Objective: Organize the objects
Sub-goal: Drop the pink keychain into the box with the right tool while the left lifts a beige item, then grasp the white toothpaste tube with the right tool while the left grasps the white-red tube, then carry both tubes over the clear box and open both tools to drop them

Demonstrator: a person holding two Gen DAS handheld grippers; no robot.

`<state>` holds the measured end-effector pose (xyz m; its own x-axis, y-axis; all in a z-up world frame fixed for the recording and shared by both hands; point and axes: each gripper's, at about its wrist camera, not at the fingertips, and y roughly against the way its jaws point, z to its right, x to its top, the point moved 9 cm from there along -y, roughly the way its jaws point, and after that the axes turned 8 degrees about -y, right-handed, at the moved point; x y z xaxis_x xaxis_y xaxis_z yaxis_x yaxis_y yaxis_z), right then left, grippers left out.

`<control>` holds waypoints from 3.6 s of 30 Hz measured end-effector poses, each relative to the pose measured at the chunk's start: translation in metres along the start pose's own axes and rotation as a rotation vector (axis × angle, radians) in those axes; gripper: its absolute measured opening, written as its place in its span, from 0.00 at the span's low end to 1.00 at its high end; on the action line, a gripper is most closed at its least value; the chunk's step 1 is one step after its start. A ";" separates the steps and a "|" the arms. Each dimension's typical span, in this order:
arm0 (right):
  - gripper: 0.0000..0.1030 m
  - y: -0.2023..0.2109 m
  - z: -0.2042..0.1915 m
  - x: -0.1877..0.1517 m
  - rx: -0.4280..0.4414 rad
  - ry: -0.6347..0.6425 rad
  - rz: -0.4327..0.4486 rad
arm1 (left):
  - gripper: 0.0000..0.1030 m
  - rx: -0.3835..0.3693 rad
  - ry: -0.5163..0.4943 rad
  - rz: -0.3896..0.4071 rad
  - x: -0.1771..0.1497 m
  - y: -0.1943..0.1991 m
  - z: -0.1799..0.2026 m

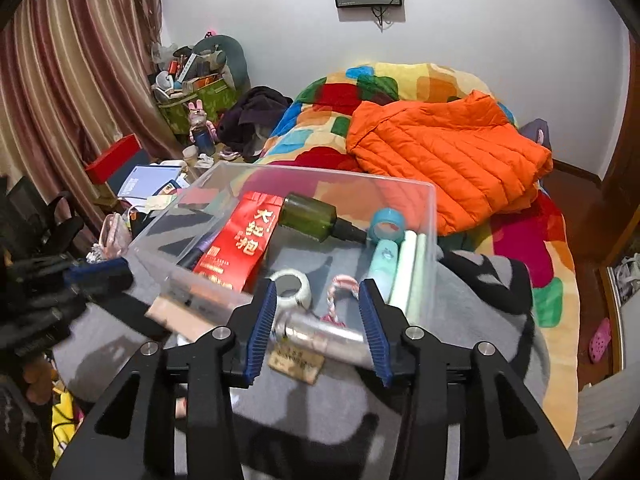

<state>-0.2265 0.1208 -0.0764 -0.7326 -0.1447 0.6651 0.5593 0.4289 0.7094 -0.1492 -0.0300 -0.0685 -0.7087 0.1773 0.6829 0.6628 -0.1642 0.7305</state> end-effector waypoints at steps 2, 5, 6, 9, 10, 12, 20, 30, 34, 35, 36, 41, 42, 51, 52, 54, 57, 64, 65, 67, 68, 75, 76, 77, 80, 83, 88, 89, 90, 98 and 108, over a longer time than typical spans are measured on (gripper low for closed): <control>0.45 0.006 0.001 -0.006 0.010 0.004 -0.005 | 0.38 0.003 -0.035 -0.032 -0.011 -0.007 0.005; 0.50 0.011 0.000 -0.019 0.014 0.013 -0.020 | 0.46 0.009 -0.063 -0.072 -0.024 -0.020 0.010; 0.50 0.010 -0.002 -0.024 0.017 0.017 -0.031 | 0.47 0.008 -0.064 -0.082 -0.027 -0.023 0.010; 0.50 0.000 -0.010 -0.040 0.039 0.031 -0.081 | 0.50 -0.008 -0.045 -0.113 -0.036 -0.032 0.009; 0.50 -0.005 -0.013 -0.046 0.044 0.036 -0.099 | 0.50 -0.019 -0.032 -0.121 -0.039 -0.034 0.009; 0.50 -0.018 -0.022 -0.056 0.052 0.052 -0.137 | 0.51 -0.044 -0.003 -0.135 -0.047 -0.035 0.009; 0.50 -0.045 -0.057 -0.082 0.124 0.115 -0.231 | 0.64 -0.068 0.051 -0.117 -0.071 -0.011 0.014; 0.29 -0.066 -0.083 -0.095 0.126 0.198 -0.295 | 0.68 -0.107 -0.024 -0.138 -0.088 -0.009 0.046; 0.15 -0.058 -0.075 -0.095 0.129 0.180 -0.294 | 0.68 -0.092 -0.077 -0.128 -0.085 -0.014 0.060; 0.15 -0.055 -0.072 -0.095 0.129 0.170 -0.289 | 0.68 -0.087 -0.088 -0.125 -0.084 -0.016 0.062; 0.15 -0.051 -0.069 -0.094 0.129 0.159 -0.279 | 0.68 -0.082 -0.102 -0.121 -0.082 -0.018 0.064; 0.15 -0.026 -0.056 -0.085 0.158 0.096 -0.236 | 0.48 -0.085 -0.176 -0.085 -0.081 -0.020 0.079; 0.15 -0.019 -0.051 -0.083 0.152 0.086 -0.218 | 0.45 -0.090 -0.179 -0.081 -0.081 -0.020 0.081; 0.15 0.010 -0.039 -0.068 0.168 0.019 -0.141 | 0.14 -0.060 -0.117 -0.073 -0.072 -0.013 0.063; 0.15 0.011 -0.038 -0.066 0.171 0.015 -0.135 | 0.14 -0.061 -0.107 -0.063 -0.069 -0.010 0.062; 0.15 0.015 -0.037 -0.061 0.176 0.008 -0.118 | 0.14 -0.064 -0.087 -0.039 -0.062 -0.002 0.058; 0.15 0.020 -0.037 -0.055 0.181 0.004 -0.095 | 0.14 -0.055 -0.062 -0.004 -0.049 0.006 0.051; 0.15 0.037 -0.040 -0.030 0.175 0.009 -0.007 | 0.14 -0.051 -0.006 0.061 -0.019 0.016 0.037; 0.15 0.038 -0.040 -0.028 0.171 0.010 0.001 | 0.14 -0.047 -0.001 0.071 -0.014 0.017 0.035; 0.15 0.039 -0.040 -0.020 0.165 0.008 0.021 | 0.14 -0.045 0.015 0.094 -0.004 0.019 0.028; 0.15 0.038 -0.039 -0.016 0.160 0.005 0.030 | 0.14 -0.045 0.022 0.100 -0.001 0.020 0.026; 0.15 0.009 -0.025 0.004 0.094 -0.018 0.019 | 0.14 -0.031 0.068 0.106 0.025 0.009 0.003; 0.15 0.003 -0.022 0.005 0.086 -0.022 0.009 | 0.14 -0.029 0.070 0.101 0.028 0.005 0.001; 0.15 -0.003 -0.019 0.007 0.079 -0.025 0.000 | 0.14 -0.020 0.072 0.092 0.031 0.000 -0.003; 0.15 -0.025 -0.007 0.009 0.029 -0.039 -0.031 | 0.14 -0.001 0.076 0.069 0.037 -0.012 -0.012; 0.19 -0.032 0.002 0.006 0.023 -0.076 -0.060 | 0.15 0.011 0.084 0.059 0.040 -0.018 -0.018; 0.29 -0.018 0.002 0.002 0.037 -0.070 -0.040 | 0.19 -0.002 0.069 0.074 0.041 -0.016 -0.013; 0.29 -0.013 0.001 0.002 0.034 -0.063 -0.033 | 0.21 0.003 0.063 0.075 0.040 -0.015 -0.012; 0.29 -0.009 0.000 0.002 0.035 -0.057 -0.026 | 0.22 0.007 0.057 0.078 0.039 -0.013 -0.010; 0.43 0.019 -0.012 -0.013 0.060 0.005 -0.010 | 0.40 0.019 -0.007 0.089 0.024 0.002 0.003; 0.47 -0.020 -0.006 -0.056 0.011 0.025 -0.155 | 0.50 -0.040 -0.071 -0.076 -0.019 -0.038 0.013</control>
<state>-0.1943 0.1149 -0.1271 -0.7996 -0.2321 0.5539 0.4363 0.4091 0.8014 -0.1573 -0.0142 -0.1090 -0.7366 0.2590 0.6248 0.5967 -0.1860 0.7806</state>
